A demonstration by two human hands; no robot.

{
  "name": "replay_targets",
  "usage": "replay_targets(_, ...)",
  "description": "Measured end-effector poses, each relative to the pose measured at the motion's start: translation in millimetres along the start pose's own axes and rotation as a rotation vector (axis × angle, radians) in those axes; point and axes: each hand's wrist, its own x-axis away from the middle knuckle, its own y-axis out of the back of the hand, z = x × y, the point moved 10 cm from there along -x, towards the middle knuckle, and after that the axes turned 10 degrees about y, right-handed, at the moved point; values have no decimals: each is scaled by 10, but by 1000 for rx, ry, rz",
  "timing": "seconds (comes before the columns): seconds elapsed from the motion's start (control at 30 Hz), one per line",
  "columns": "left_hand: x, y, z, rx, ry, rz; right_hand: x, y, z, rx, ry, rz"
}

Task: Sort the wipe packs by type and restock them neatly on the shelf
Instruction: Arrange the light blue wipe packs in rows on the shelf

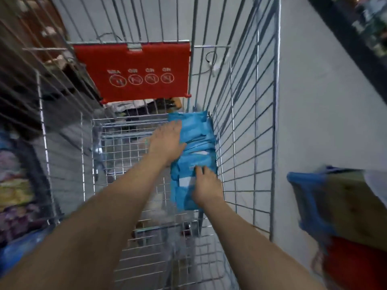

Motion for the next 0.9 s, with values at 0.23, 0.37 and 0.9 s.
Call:
replay_targets(0.23, -378, -209, -323, -71, -98, 63, -121, 60, -165, -98, -31, -235)
replay_targets(0.37, -385, -100, -131, 149, -27, 59, -125, 60, -163, -66, -17, -255)
replay_targets(0.9, 1145, 300, 1081, 1084, 440, 298, 105, 696, 234, -695, 54, -427)
